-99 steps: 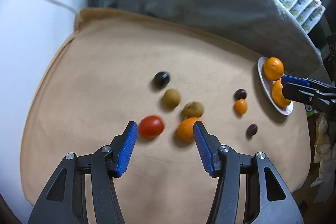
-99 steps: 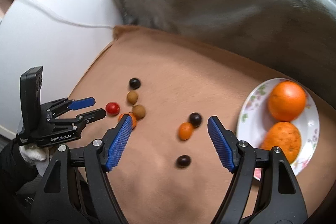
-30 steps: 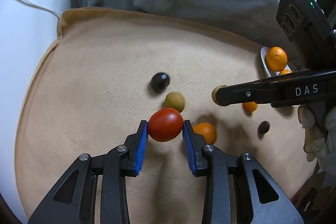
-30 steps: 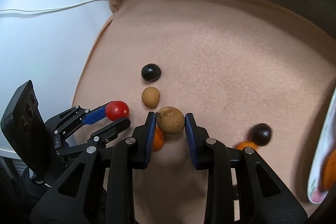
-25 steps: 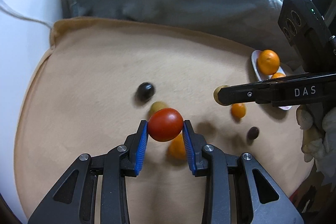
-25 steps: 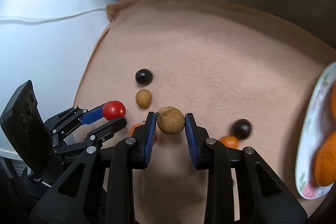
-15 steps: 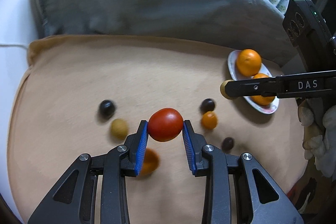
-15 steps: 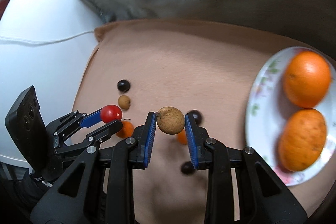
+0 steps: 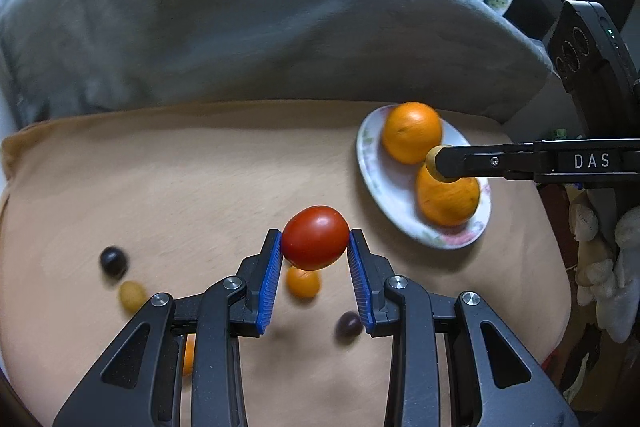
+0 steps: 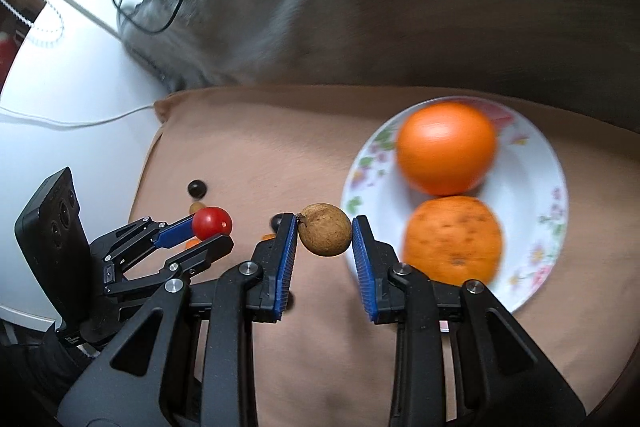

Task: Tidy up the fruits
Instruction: 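Carry the tomato in the left gripper while the right gripper carries a brown longan over the plate, then open the left gripper over the plate while the right gripper releases the longan beside it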

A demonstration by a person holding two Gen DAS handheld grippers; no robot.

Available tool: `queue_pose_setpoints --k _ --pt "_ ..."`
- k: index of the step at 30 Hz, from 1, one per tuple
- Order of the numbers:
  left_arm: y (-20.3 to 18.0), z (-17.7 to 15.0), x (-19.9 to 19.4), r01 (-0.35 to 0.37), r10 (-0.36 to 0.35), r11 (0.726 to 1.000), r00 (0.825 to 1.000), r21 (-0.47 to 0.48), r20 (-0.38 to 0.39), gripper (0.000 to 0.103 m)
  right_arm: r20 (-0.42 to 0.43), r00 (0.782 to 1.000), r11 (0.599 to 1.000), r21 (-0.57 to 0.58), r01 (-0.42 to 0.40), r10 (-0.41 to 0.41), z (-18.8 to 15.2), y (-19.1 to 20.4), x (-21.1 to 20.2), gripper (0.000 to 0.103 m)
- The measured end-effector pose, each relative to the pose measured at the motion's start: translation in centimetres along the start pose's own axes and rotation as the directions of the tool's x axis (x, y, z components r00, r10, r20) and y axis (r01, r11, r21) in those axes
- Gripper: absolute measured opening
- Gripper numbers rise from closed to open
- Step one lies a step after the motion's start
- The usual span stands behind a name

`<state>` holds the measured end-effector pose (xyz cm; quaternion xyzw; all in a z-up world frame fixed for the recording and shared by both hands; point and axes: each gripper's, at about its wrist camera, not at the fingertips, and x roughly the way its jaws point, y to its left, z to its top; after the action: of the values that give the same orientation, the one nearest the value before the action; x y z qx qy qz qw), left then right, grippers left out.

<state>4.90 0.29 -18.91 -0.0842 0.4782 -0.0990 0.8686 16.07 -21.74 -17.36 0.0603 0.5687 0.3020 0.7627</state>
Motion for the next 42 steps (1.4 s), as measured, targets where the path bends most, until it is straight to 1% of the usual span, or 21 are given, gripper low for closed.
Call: queue_pose_setpoints --k 11,19,24,32,42 --pt "-4.2 1.8 1.9 0.041 -0.041 0.998 0.999 0.051 0.000 0.032 0.061 0.995 0.997 0.029 0.072 -0.074 0.1 -4.5 -3.2 0.030" --pt "-6.1 2.7 3.0 0.060 -0.059 0.995 0.998 0.084 -0.008 0.032 0.072 0.990 0.992 0.046 0.119 -0.122 0.8 -6.2 -3.2 0.030" --pt "-6.9 2.9 3.5 0.068 -0.066 0.993 0.998 0.100 -0.017 0.032 0.058 0.989 0.990 0.047 0.135 -0.138 1.0 -7.1 -2.5 0.030" --pt "-7.9 3.3 4.3 0.077 -0.074 0.992 0.997 0.105 -0.027 0.032 0.048 0.988 0.988 0.052 0.147 -0.150 0.9 -8.1 -1.8 0.030" --pt "-8.4 3.6 4.6 0.086 -0.083 0.990 0.996 0.111 -0.032 0.032 0.055 0.987 0.987 0.057 0.150 -0.153 0.8 -8.2 -1.6 0.030"
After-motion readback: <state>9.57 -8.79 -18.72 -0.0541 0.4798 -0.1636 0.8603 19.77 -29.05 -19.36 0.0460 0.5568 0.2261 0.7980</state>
